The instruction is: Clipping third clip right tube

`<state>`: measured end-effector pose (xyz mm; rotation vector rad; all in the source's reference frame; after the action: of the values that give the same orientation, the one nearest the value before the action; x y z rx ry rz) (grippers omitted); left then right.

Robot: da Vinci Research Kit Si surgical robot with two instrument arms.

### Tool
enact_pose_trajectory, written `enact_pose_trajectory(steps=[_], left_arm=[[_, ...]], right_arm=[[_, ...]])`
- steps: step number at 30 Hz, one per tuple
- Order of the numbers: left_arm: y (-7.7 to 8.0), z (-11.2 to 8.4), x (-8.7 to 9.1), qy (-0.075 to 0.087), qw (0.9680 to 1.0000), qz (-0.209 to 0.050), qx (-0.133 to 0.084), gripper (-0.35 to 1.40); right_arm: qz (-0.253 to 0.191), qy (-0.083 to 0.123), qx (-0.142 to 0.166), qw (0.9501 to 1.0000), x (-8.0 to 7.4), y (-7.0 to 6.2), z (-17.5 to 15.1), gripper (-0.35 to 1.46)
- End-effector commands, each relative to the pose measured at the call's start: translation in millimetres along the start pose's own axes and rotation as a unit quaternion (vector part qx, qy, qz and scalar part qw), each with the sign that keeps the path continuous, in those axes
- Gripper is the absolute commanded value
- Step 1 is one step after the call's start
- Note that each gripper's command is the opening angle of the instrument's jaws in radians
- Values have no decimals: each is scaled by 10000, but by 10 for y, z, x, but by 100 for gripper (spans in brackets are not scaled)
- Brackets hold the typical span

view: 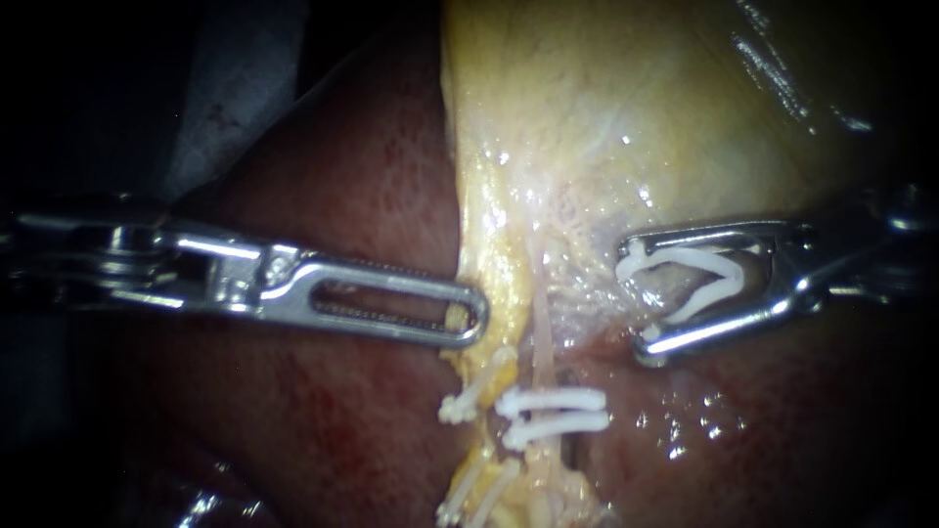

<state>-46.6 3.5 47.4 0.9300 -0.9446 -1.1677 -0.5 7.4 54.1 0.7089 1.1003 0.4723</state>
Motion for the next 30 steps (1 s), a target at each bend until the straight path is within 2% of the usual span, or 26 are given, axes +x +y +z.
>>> enact_pose_trajectory(steps=[1,9,22,30], left_arm=[[0,0,0,1,10000,0,0,-35],[-4,-13,-3,37,10000,-14,42,-35],[-28,-65,-12,-44,10000,-84,15,-35],[-42,-72,-11,-40,9999,-112,28,-35]], right_arm=[[-1,0,-1,10000,-1,0,1,60],[17,-9,24,10000,-4,-5,8,59],[225,-64,189,9995,-15,-7,34,56],[378,-85,253,9989,-19,-7,49,56]])
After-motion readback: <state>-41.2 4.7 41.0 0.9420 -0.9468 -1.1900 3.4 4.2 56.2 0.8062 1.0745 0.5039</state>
